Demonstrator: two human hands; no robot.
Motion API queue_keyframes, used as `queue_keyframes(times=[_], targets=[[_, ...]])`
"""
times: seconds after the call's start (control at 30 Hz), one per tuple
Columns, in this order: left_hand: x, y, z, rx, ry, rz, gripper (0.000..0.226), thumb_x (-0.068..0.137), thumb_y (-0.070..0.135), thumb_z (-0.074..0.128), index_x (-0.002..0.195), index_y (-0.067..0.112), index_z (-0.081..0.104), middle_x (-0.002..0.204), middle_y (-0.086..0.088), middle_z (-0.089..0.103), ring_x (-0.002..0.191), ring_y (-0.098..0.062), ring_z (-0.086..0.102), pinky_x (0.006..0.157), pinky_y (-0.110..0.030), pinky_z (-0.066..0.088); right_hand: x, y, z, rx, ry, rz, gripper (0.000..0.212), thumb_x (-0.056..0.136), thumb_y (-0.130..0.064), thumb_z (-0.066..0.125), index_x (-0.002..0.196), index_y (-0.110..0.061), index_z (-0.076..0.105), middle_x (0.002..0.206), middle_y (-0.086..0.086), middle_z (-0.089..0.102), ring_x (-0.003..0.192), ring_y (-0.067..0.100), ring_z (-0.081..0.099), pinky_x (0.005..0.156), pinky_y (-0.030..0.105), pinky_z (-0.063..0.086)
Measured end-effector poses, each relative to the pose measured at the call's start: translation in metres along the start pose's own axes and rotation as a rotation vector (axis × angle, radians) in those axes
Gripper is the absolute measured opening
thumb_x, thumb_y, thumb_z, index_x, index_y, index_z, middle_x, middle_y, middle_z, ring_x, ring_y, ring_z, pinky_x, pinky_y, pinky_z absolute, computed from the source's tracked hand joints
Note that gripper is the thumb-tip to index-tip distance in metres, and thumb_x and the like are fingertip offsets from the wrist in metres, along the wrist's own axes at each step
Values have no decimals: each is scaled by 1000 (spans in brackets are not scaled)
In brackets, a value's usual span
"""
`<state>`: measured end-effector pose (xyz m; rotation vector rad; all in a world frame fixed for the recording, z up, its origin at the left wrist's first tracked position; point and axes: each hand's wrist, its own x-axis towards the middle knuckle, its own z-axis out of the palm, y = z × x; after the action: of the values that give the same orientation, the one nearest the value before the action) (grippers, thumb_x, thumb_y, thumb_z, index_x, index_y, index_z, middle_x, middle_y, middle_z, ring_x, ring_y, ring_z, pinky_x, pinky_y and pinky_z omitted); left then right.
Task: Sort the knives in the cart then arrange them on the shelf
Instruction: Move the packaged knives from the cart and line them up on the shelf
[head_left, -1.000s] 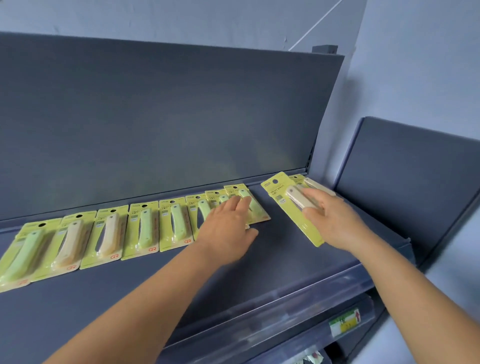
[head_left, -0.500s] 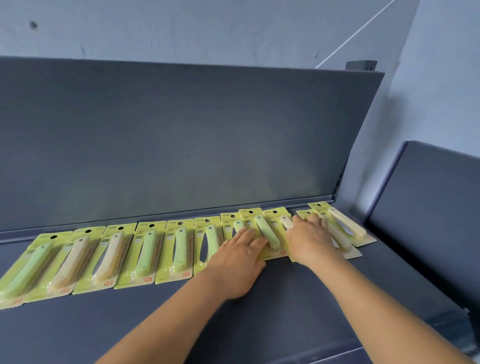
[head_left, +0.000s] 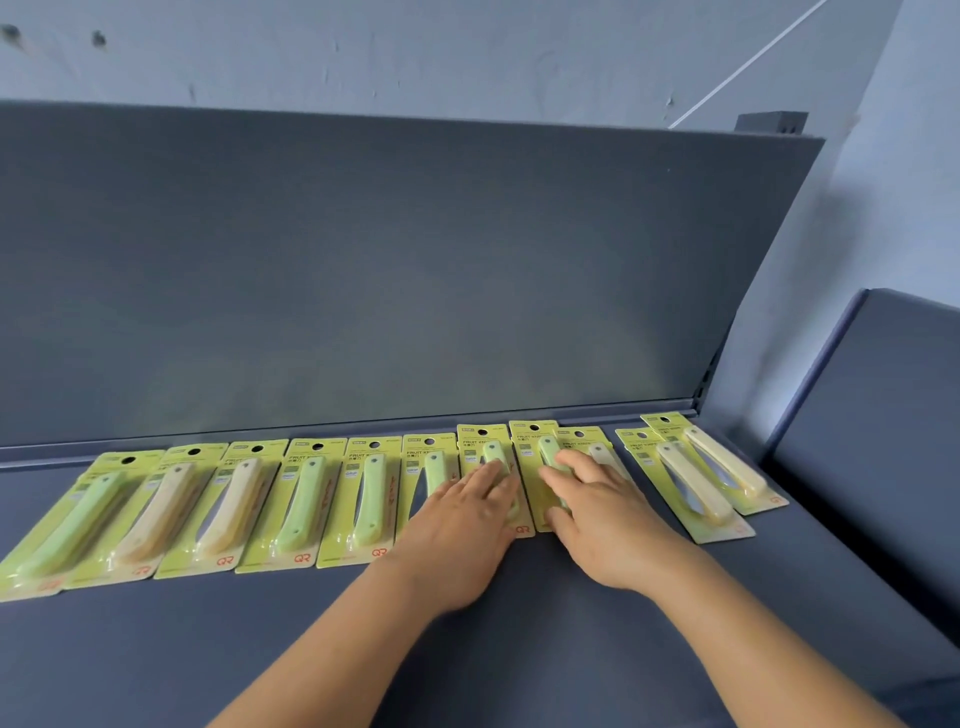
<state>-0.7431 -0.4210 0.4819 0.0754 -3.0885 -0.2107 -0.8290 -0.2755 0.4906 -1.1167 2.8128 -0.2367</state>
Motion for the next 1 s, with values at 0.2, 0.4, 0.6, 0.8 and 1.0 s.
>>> queue_keyframes(times=[0.2, 0.4, 0.6, 0.8, 1.0], targets=[[1, 1, 2, -45, 3, -22, 55, 103, 31, 32, 152, 20, 11, 159, 4, 5, 145, -19, 15, 118, -31, 10, 2, 0, 2, 4, 12, 0, 49, 102, -31, 33, 149, -24, 24, 157, -10, 9, 143, 22, 14, 116, 35, 19], [-10, -16, -17, -26, -77, -57, 64, 100, 32, 34, 152, 18, 1, 160, -1, -5, 147, -18, -8, 119, -34, 0, -2, 1, 2, 36, 52, -29, 52, 102, -31, 34, 151, -24, 20, 156, -12, 10, 142, 18, 18, 116, 32, 19], [-11, -24, -11, -59, -201, -123, 65, 99, 12, 30, 152, 12, -7, 159, 1, -15, 145, -20, -18, 120, -39, 2, -1, -2, 3, 52, 31, -3, 50, 102, -33, 32, 150, -24, 22, 158, -12, 7, 144, 18, 12, 117, 35, 21], [-2, -22, -1, -74, -131, -165, 67, 94, 4, 33, 151, 10, -1, 159, 2, -13, 145, -21, -19, 119, -39, 5, -1, -2, 4, 44, 27, 5, 49, 102, -33, 31, 150, -24, 23, 158, -12, 7, 145, 19, 10, 116, 35, 21], [-1, -21, -1, -99, -112, -187, 67, 94, 3, 31, 152, 11, -2, 159, 5, -13, 146, -19, -18, 118, -39, 2, -1, -2, 3, 63, 25, -1, 51, 102, -32, 32, 150, -24, 20, 158, -12, 6, 145, 19, 10, 117, 36, 20]])
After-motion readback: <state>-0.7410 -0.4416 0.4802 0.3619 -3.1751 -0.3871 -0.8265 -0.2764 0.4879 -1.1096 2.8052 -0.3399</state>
